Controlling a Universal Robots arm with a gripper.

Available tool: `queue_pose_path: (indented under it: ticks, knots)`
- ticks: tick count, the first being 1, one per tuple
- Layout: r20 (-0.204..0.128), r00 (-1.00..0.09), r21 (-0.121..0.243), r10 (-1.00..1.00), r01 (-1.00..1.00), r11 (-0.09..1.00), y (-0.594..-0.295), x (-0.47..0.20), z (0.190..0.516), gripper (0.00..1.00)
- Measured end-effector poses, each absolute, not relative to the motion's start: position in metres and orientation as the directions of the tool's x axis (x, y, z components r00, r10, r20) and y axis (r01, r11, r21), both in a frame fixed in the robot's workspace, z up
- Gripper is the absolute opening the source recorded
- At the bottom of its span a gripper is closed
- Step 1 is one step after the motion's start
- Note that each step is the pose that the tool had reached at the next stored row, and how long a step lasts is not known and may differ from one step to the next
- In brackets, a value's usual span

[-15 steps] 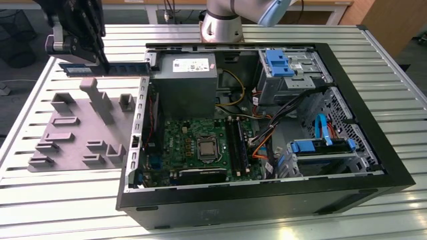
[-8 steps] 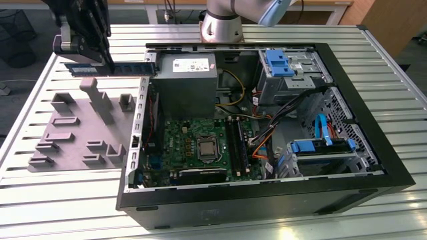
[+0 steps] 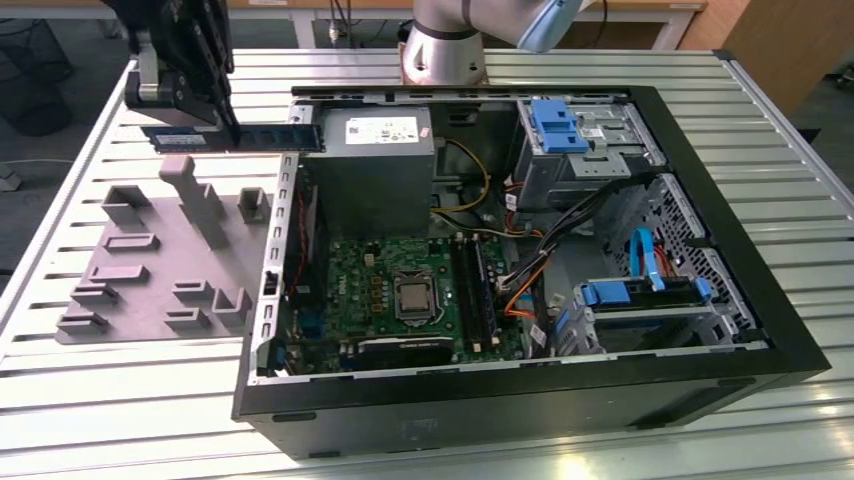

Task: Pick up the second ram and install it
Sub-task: 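Pick up the second ram and move it above second insertion slot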

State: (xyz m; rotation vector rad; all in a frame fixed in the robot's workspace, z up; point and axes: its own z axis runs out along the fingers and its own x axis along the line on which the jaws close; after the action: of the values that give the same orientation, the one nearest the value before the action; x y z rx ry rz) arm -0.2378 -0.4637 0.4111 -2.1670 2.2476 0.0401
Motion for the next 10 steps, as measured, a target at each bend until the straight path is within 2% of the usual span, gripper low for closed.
queue_pose_path:
  ticks: [10]
  knots:
    - [-0.032, -0.037, 0.005, -0.999, -0.999, 0.036, -0.4637, -0.2273, 0.4111, 0.14]
